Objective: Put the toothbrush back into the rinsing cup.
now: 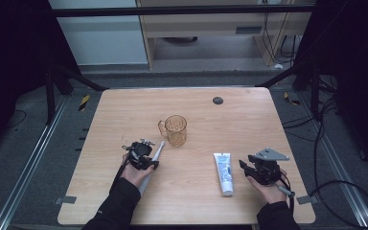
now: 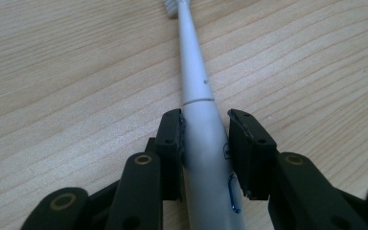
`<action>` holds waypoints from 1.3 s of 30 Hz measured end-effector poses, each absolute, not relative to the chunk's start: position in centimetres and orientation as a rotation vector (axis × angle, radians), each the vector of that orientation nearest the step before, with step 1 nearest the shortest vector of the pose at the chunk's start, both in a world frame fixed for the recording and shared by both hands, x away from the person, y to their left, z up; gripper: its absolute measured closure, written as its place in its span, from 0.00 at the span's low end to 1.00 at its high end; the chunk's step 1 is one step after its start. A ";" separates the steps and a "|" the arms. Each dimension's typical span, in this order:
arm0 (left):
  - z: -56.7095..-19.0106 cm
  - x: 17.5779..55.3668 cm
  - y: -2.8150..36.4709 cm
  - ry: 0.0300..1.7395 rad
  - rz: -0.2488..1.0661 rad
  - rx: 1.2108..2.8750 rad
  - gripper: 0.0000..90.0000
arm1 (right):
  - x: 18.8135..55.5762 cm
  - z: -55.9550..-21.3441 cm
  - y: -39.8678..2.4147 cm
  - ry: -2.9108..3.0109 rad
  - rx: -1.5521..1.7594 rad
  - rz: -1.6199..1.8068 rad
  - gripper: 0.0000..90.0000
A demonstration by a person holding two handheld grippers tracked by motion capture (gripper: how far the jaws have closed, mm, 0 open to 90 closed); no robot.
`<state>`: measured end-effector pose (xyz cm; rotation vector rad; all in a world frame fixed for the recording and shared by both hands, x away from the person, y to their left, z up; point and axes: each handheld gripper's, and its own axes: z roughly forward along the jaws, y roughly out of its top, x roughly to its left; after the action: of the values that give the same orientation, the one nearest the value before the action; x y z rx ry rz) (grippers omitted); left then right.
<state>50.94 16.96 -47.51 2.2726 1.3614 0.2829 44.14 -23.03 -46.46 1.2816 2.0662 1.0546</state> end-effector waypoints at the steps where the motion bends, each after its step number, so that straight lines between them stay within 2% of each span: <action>1: -47.5 50.9 17.0 1.361 0.283 2.273 0.73 | 44.1 -46.5 -23.0 2.066 1.282 1.055 0.63; 30: -46.9 52.0 16.2 1.348 0.278 2.444 0.75 | 44.2 -46.4 -23.1 2.072 1.286 1.055 0.64; 39: -46.9 52.0 16.5 1.336 0.270 2.433 0.75 | 44.2 -46.5 -23.1 2.073 1.290 1.057 0.65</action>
<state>52.04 16.45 -46.87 2.4331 1.3362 0.2700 44.18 -23.12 -46.45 1.2902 2.0730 1.0568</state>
